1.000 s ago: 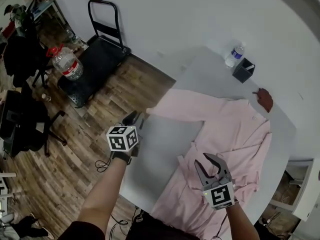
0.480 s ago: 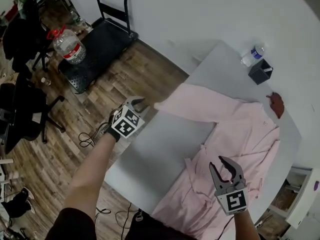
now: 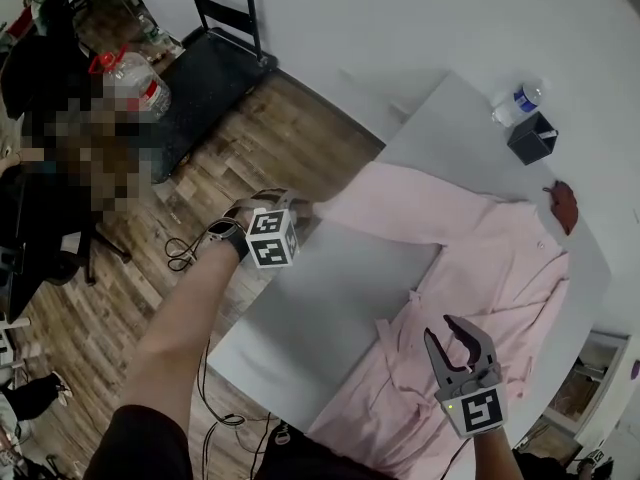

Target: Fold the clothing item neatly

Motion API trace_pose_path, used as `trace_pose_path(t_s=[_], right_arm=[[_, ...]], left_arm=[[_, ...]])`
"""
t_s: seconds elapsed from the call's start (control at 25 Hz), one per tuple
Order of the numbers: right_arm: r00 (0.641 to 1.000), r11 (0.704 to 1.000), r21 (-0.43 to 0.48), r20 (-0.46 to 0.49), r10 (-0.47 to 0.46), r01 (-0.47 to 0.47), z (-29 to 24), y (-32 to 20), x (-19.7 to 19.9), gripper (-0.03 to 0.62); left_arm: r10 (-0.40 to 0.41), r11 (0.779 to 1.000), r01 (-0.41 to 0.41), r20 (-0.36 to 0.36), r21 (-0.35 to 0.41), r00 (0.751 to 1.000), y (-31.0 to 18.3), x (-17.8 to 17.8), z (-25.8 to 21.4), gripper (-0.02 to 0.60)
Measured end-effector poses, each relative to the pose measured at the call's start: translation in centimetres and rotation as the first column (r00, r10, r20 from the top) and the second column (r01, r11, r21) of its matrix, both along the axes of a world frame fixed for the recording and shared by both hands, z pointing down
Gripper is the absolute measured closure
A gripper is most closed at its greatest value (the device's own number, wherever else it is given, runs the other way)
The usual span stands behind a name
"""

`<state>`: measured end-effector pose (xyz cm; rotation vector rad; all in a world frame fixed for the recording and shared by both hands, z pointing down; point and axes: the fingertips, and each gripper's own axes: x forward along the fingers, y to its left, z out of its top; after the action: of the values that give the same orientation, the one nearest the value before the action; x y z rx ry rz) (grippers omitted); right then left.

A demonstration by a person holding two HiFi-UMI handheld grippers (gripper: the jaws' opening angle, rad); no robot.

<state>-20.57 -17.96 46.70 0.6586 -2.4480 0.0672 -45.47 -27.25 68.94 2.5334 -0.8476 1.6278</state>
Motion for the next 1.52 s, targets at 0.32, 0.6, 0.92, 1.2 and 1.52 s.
trace_pose_path(t_s=[0.32, 0.6, 0.92, 1.2, 1.52], right_arm=[[0.999, 0.999, -0.006, -0.016, 0.033, -0.033, 0.2, -0.2, 1.0, 0.462], [0.997, 0.997, 0.006, 0.001, 0.076, -0.076, -0.9, -0.2, 2.2, 0.47], [0.981, 0.98, -0.038, 0.012, 0.194, -0.194, -0.4, -0.6, 5.3, 0.473], [0.926, 0.921, -0.113, 0.022, 0.378, -0.373, 8.6, -11.6, 6.0, 0.473], [0.918, 0.903, -0.167, -0.104, 0.384, -0.396, 15.1, -18.6, 3.9, 0.491]], left_arm=[[0.054, 0.998, -0.054, 0.022, 0.031, 0.998, -1.2, 1.7, 1.0, 0.441], [0.004, 0.979, -0.033, 0.142, 0.202, 0.99, -3.7, -0.4, -1.8, 0.546], [0.13, 0.853, -0.352, 0.494, 0.386, 0.859, -6.5, -0.3, -11.5, 0.546], [0.137, 0.689, -0.532, 0.632, 0.492, 0.762, -8.6, 4.2, -21.1, 0.546], [0.159, 0.429, -0.621, 0.622, 0.656, 0.767, -7.2, 13.6, -28.8, 0.545]])
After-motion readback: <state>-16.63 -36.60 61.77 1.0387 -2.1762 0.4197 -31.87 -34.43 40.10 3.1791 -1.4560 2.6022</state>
